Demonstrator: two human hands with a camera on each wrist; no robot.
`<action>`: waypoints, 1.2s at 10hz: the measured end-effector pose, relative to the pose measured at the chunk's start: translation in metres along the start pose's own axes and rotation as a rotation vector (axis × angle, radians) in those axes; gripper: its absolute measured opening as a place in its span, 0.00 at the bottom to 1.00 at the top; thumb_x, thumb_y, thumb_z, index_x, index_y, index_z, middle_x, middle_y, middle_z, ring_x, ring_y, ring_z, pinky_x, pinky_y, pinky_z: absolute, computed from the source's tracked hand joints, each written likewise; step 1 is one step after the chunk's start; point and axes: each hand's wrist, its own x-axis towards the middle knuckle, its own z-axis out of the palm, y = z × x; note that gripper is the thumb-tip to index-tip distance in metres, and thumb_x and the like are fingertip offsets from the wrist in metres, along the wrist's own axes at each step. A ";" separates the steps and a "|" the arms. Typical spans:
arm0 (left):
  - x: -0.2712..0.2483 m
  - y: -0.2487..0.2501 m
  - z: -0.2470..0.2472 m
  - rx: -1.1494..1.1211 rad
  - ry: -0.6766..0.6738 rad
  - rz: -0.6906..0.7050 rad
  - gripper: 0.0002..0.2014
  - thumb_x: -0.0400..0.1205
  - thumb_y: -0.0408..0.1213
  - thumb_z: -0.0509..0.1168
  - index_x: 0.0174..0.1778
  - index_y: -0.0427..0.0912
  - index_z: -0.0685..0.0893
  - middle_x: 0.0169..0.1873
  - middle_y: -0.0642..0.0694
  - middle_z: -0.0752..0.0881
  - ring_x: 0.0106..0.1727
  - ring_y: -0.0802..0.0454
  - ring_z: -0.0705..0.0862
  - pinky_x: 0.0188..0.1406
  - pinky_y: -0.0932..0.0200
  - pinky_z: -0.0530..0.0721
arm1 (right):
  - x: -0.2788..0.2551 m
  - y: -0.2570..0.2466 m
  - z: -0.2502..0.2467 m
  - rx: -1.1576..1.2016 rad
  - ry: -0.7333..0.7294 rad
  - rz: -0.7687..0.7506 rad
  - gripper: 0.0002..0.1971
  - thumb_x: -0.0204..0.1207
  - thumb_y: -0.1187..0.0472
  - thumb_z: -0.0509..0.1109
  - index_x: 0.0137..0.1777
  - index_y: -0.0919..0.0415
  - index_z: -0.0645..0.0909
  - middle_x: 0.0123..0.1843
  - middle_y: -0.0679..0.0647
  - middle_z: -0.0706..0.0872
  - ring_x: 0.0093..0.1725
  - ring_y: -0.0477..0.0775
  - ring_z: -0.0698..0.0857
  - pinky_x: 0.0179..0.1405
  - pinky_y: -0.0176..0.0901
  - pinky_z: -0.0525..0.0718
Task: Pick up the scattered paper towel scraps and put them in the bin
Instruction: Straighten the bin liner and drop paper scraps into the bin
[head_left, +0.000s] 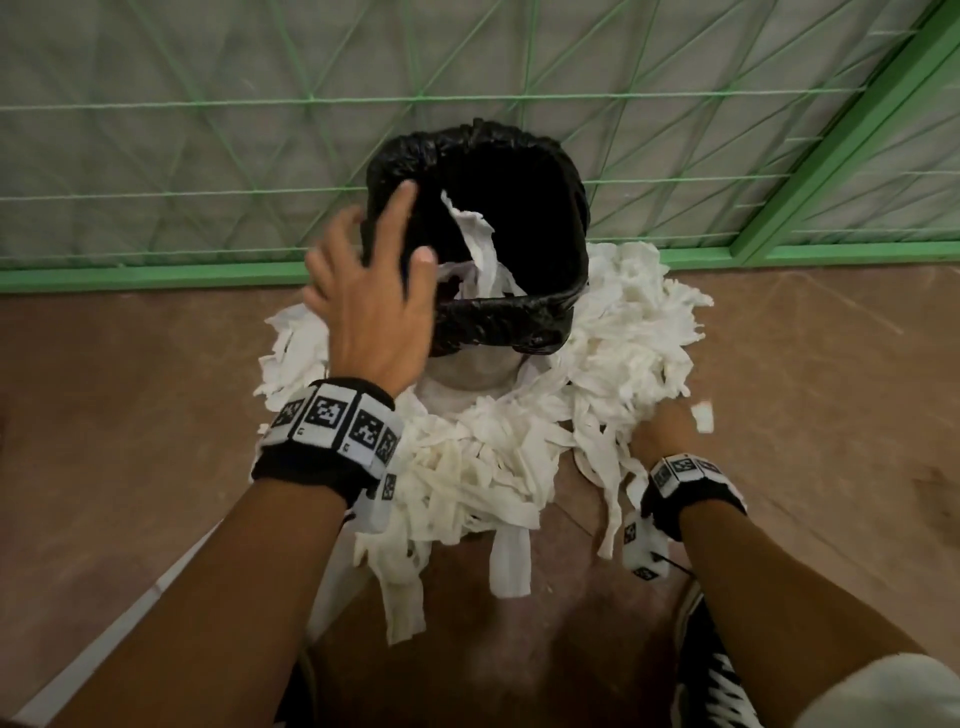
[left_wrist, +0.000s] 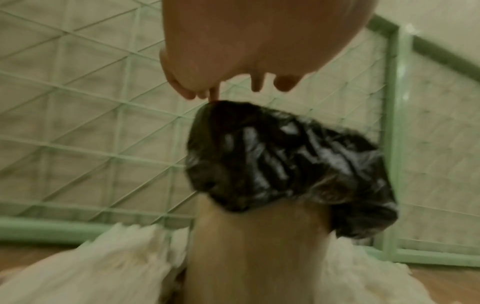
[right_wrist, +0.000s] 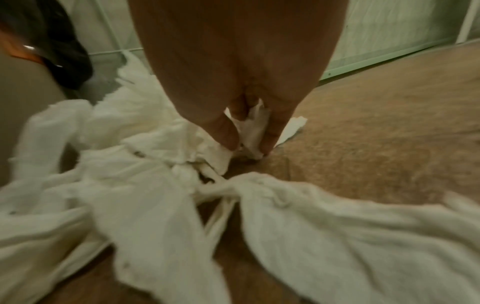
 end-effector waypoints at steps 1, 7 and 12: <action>-0.013 -0.045 0.004 -0.128 0.245 -0.248 0.18 0.81 0.48 0.54 0.64 0.44 0.73 0.61 0.38 0.75 0.66 0.40 0.73 0.65 0.48 0.67 | -0.021 -0.014 -0.008 0.129 -0.013 0.033 0.13 0.74 0.70 0.64 0.59 0.70 0.79 0.61 0.68 0.83 0.63 0.69 0.80 0.59 0.53 0.79; -0.085 -0.111 0.033 0.157 -0.479 -0.240 0.17 0.85 0.37 0.52 0.50 0.29 0.82 0.51 0.27 0.82 0.58 0.30 0.80 0.58 0.42 0.79 | -0.018 -0.055 -0.124 -0.010 -0.003 -0.160 0.29 0.86 0.47 0.47 0.69 0.70 0.77 0.74 0.69 0.75 0.73 0.67 0.74 0.73 0.52 0.69; -0.051 -0.103 0.019 -0.406 -0.240 -0.646 0.21 0.75 0.39 0.52 0.63 0.42 0.79 0.63 0.37 0.84 0.60 0.33 0.82 0.62 0.40 0.82 | -0.072 -0.179 -0.295 0.802 0.729 -0.725 0.10 0.77 0.55 0.56 0.36 0.43 0.73 0.32 0.43 0.75 0.32 0.44 0.76 0.36 0.43 0.73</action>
